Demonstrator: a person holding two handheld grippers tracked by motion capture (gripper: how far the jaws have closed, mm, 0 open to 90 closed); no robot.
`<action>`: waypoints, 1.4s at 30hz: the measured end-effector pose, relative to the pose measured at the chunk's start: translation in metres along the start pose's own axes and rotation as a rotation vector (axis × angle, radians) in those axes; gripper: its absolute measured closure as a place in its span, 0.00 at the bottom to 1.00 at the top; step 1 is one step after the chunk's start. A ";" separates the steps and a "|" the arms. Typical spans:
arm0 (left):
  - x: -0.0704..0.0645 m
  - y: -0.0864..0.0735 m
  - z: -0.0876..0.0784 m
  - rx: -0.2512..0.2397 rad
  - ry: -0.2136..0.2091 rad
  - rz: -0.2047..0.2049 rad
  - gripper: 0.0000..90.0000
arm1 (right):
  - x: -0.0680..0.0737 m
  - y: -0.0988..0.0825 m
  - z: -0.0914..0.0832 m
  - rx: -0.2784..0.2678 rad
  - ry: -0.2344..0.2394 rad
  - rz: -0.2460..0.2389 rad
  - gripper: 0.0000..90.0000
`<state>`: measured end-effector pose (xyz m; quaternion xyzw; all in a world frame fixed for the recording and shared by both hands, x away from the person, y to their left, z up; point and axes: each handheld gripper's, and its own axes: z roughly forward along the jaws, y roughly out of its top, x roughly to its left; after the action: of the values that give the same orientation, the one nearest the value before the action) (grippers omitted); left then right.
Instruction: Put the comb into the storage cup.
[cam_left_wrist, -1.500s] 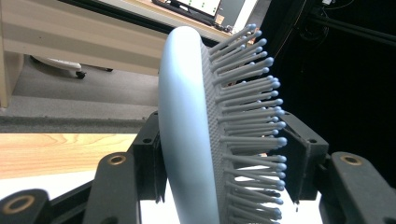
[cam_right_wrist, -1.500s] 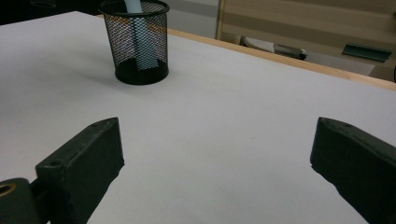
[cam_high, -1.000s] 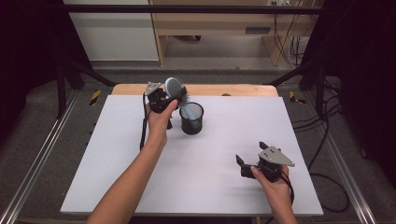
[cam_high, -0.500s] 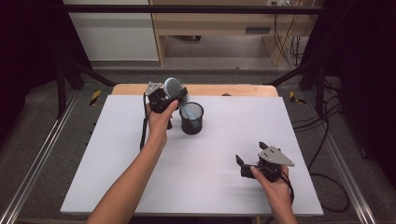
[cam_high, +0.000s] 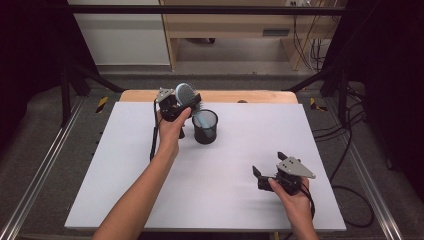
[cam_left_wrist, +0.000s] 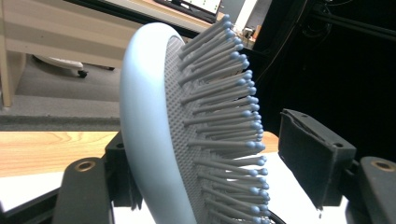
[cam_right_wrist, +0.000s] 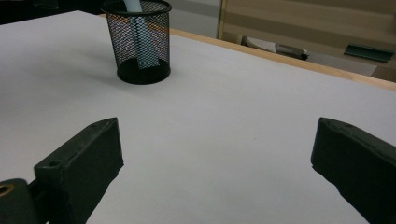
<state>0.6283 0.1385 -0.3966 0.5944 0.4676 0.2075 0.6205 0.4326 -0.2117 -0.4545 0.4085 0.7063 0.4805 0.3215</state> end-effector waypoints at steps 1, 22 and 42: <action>0.000 0.000 0.000 -0.002 -0.001 -0.001 0.30 | 0.000 0.000 0.000 0.000 -0.001 0.001 0.03; -0.002 0.000 0.000 -0.011 0.006 0.029 0.24 | 0.000 0.000 0.000 0.001 0.000 0.000 0.03; -0.005 -0.001 0.001 -0.010 0.058 0.089 0.06 | 0.000 0.000 0.000 -0.001 0.003 -0.002 0.03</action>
<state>0.6267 0.1335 -0.3958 0.6053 0.4574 0.2541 0.5999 0.4326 -0.2114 -0.4540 0.4071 0.7069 0.4812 0.3211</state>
